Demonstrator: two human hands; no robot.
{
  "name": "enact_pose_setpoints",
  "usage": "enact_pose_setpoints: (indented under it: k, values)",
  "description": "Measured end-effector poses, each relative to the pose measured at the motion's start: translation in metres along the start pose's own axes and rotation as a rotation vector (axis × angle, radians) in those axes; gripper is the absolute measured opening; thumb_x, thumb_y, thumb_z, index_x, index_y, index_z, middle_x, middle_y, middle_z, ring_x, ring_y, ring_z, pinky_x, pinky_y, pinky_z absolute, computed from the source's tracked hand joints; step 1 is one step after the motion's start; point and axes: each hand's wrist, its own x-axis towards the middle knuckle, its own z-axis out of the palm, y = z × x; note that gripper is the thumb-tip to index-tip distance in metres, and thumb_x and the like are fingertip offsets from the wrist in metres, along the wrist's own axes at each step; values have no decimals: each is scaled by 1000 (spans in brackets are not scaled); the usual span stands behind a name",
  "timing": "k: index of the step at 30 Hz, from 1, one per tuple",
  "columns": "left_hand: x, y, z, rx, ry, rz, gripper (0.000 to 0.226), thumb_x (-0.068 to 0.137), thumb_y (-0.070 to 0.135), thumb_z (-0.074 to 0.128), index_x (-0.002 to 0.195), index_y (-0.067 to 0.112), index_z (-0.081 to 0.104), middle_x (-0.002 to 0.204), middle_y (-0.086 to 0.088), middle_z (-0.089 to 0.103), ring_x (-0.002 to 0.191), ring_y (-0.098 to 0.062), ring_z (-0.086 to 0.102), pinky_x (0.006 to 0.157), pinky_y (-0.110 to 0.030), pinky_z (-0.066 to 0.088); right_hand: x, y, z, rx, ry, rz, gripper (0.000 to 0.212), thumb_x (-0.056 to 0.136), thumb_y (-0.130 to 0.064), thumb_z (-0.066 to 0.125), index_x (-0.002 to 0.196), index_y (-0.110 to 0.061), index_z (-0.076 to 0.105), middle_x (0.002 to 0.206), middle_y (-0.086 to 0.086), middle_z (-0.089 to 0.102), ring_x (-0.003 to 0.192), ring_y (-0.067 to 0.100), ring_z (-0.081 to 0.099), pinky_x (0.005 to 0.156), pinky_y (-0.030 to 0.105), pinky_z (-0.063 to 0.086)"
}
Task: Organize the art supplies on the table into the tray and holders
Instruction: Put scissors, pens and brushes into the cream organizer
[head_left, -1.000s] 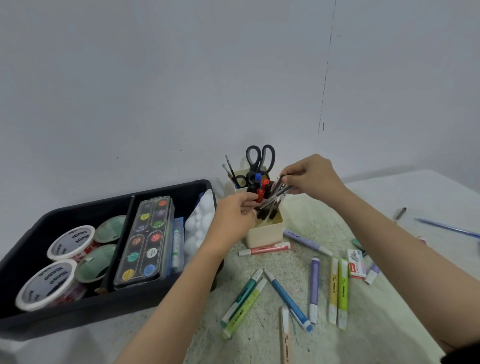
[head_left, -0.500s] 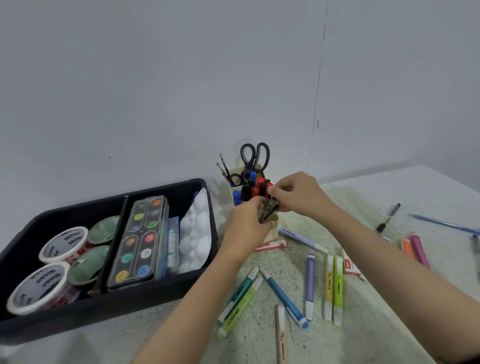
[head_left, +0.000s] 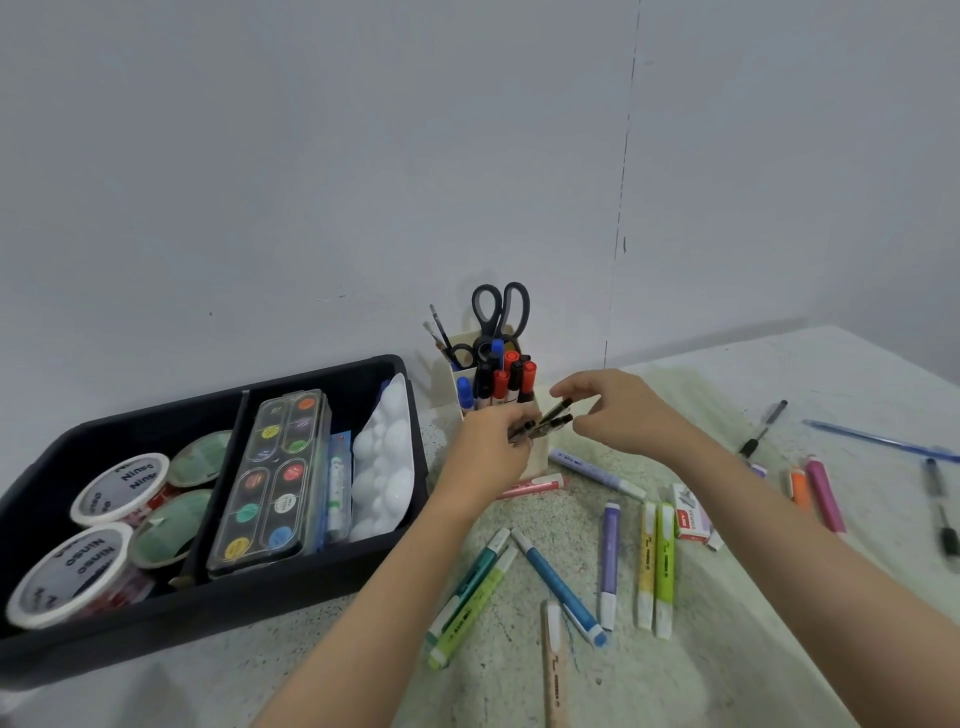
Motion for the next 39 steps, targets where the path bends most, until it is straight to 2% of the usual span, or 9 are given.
enact_pose_setpoints:
  k: [3,6,12,15,18,22,27,36,39]
  values:
    - [1,-1,3,24,37,11,33,87,-1,53,104,22,69,96,5,64,97,-14,59,87,-31,50,0,3,5,-17,15,-20,40,83,2,58,117,-18,64,107,-4,59,76,-7,51,62,1,37]
    - [0,-1,5,-63,74,-3,28,87,-2,54,101,18,69,100,3,65,97,-12,60,88,-25,49,0,3,9,-4,78,-41,26,85,-3,62,107,-15,69,103,3,68,84,6,57,75,11,42]
    - [-4,3,4,-191,54,-2,27,83,-2,63,97,21,66,88,20,60,86,7,58,78,-5,45,-6,-3,9,14,72,-84,18,84,-8,64,99,-15,72,88,-2,65,79,8,57,76,18,46]
    - [-3,0,7,-223,103,-22,26,85,1,63,91,26,64,89,18,61,88,5,58,84,-13,49,-5,-1,11,21,76,-92,13,82,-14,69,94,-16,71,93,-3,66,76,10,58,69,16,45]
    - [-4,0,7,-237,104,-26,29,85,-2,61,93,26,64,91,17,61,91,4,57,87,-15,49,-4,2,14,28,70,-94,12,82,-15,70,91,-21,68,95,-7,65,77,10,60,69,16,47]
    - [-9,0,7,-130,130,-37,35,84,-3,60,107,23,66,95,16,58,90,4,55,77,-5,41,-5,4,20,46,34,-140,25,81,-13,69,100,-29,66,101,-7,68,90,12,65,84,33,54]
    - [-10,-1,3,-30,135,-10,35,86,-1,58,112,20,68,88,18,58,80,7,54,67,3,39,-9,4,21,4,39,-160,25,84,-17,66,107,-27,71,98,-11,67,86,13,62,82,31,52]
    - [-13,4,4,-26,144,-49,31,87,3,60,113,19,67,93,14,59,91,-5,56,83,-16,42,-10,7,22,9,30,-186,26,88,-19,62,112,-26,68,108,-6,68,86,14,61,83,33,51]
    - [-14,6,8,-53,148,-88,42,85,5,63,124,20,58,112,6,60,108,-10,55,93,-23,44,-14,13,20,5,6,-171,38,88,-22,61,125,-30,58,117,-5,64,90,11,61,85,29,50]
